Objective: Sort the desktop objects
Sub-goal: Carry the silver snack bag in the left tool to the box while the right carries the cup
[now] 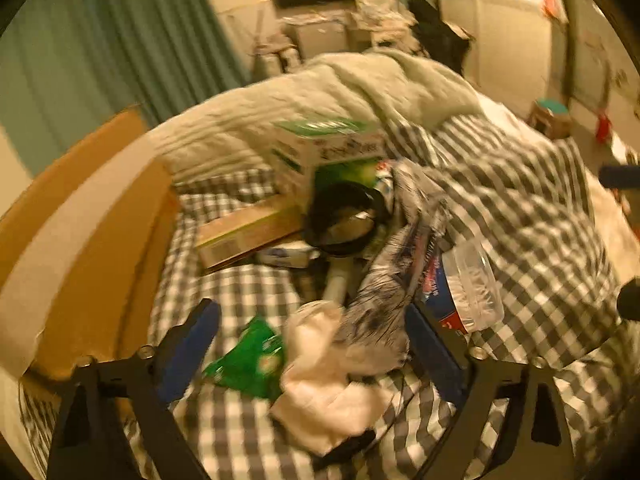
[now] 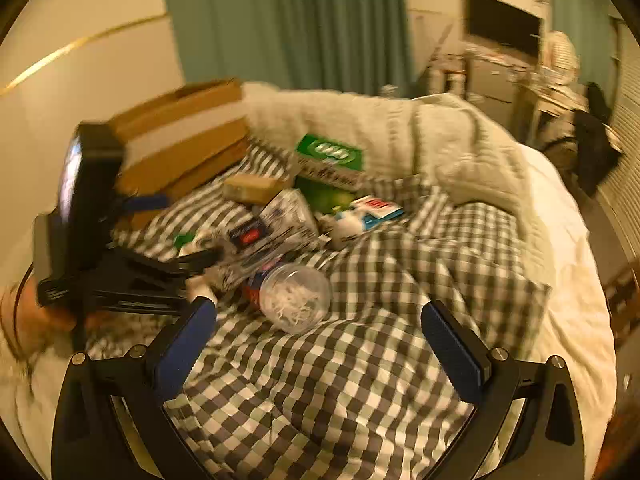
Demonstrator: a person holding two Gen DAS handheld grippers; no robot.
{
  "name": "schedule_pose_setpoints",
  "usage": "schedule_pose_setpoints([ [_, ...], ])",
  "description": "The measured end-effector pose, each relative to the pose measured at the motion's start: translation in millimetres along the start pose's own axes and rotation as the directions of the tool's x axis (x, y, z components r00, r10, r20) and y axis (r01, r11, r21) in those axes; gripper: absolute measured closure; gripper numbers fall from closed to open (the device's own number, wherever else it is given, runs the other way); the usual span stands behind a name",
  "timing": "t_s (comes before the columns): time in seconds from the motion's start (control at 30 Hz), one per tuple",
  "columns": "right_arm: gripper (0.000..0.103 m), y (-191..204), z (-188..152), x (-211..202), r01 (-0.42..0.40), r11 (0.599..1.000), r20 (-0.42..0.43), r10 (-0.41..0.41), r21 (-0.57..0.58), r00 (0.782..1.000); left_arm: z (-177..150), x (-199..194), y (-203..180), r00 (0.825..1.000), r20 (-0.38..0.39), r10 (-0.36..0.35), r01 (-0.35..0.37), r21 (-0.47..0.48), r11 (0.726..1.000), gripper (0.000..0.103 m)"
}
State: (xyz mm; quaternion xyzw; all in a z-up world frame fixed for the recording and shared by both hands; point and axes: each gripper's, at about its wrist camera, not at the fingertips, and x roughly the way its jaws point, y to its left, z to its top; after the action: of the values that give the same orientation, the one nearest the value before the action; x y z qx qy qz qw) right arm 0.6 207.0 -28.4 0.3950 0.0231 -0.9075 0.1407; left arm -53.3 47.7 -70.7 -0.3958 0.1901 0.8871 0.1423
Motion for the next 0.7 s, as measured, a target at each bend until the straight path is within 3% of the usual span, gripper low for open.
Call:
schedule_pose_setpoints([
  [0.07,0.000,3.7,1.9,10.7,-0.007,0.999,-0.025,0.006,-0.043,1.000,4.5,8.6,-5.1,1.000,-0.003,-0.010,0.010,0.026,1.000,0.044],
  [0.1,0.000,5.2,3.0,15.8,-0.023,0.998,-0.040,0.021,-0.060,0.999,7.1,12.6,-5.8,0.999,-0.005,-0.039,0.040,0.034,0.999,0.072],
  [0.2,0.000,8.7,5.5,28.9,-0.065,0.994,-0.072,0.058,-0.091,0.996,10.2,9.6,-3.9,0.998,0.006,-0.070,0.070,0.025,0.997,0.090],
  [0.47,0.000,23.5,16.9,79.7,-0.172,0.969,-0.181,0.140,-0.179,0.974,26.6,-20.5,29.0,0.983,0.088,-0.163,0.170,-0.083,0.982,0.091],
  [0.7,0.000,38.7,23.7,143.0,-0.163,0.959,-0.323,0.082,-0.231,0.943,32.9,-24.5,56.9,0.990,0.095,-0.100,0.113,-0.140,0.984,0.091],
])
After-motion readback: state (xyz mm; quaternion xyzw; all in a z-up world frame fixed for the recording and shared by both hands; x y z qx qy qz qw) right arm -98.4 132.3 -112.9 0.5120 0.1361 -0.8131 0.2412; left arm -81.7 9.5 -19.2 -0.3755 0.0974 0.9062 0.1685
